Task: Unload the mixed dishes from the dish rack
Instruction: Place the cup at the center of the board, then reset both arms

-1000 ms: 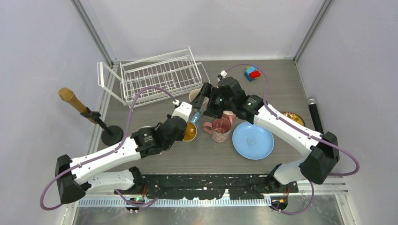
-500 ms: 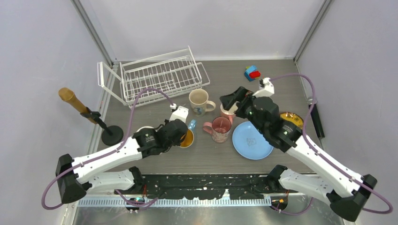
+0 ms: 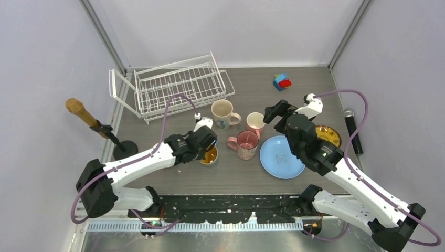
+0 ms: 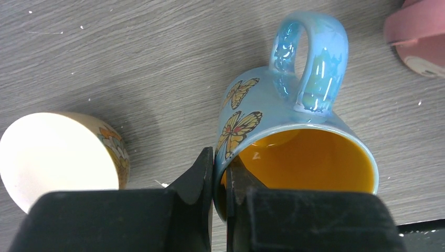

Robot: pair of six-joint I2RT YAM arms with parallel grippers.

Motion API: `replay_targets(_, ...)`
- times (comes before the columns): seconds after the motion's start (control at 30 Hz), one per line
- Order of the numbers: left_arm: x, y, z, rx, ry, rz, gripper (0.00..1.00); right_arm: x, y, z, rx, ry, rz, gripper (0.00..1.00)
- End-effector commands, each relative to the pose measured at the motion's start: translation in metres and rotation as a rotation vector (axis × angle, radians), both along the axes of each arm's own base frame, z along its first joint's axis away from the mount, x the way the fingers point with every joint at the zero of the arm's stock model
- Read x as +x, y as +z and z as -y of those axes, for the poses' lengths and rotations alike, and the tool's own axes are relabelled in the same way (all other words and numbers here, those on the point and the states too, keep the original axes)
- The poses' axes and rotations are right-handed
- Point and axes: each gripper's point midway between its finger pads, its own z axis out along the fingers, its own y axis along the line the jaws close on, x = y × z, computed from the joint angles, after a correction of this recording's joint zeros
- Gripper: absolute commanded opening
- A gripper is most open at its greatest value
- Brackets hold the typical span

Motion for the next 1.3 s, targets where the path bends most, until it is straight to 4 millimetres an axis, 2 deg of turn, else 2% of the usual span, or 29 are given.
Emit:
replay_targets(0.0, 0.029, 0.034, 0.031, -0.187, 0.06, 0.077, 0.0, 0.007, 0.002, 0.009, -0.05, -0.057, 0.01, 1.0)
replay_targets(0.2, 0.038, 0.027, 0.033, -0.208, 0.107, 0.037, 0.0, 0.011, -0.002, 0.005, -0.071, -0.056, -0.006, 1.0)
replay_targets(0.3, 0.039, 0.025, 0.034, -0.196, 0.11, 0.024, 0.11, 0.013, -0.003, 0.005, -0.079, -0.059, -0.011, 1.0)
replay_targets(0.4, 0.039, 0.024, 0.037, -0.198, 0.102, 0.014, 0.18, 0.015, -0.005, 0.005, -0.088, -0.061, -0.016, 1.0)
replay_targets(0.63, 0.038, 0.034, 0.042, -0.229, 0.073, 0.018, 0.44, 0.016, -0.005, 0.011, -0.119, -0.073, -0.017, 1.0)
replay_targets(0.7, 0.037, 0.04, 0.04, -0.237, 0.069, 0.031, 0.59, 0.017, -0.005, 0.016, -0.121, -0.081, -0.028, 1.0)
replay_targets(0.83, 0.037, 0.063, 0.033, -0.267, 0.065, 0.093, 0.81, 0.027, -0.02, 0.033, -0.087, -0.105, -0.091, 1.0)
replay_targets(0.93, 0.039, 0.088, 0.019, -0.29, 0.087, 0.18, 0.97, 0.034, -0.034, 0.045, -0.021, -0.107, -0.139, 1.0)
replay_targets(0.97, 0.039, 0.097, 0.013, -0.294, 0.098, 0.213, 0.99, 0.035, -0.039, 0.048, -0.018, -0.113, -0.148, 1.0)
replay_targets(1.07, 0.039, 0.118, -0.011, -0.281, 0.148, 0.302, 1.0, 0.036, -0.043, 0.063, -0.021, -0.15, -0.153, 1.0)
replay_targets(1.27, 0.027, 0.136, -0.076, -0.184, 0.337, 0.415, 1.0, 0.03, -0.043, 0.074, -0.062, -0.159, -0.141, 1.0)
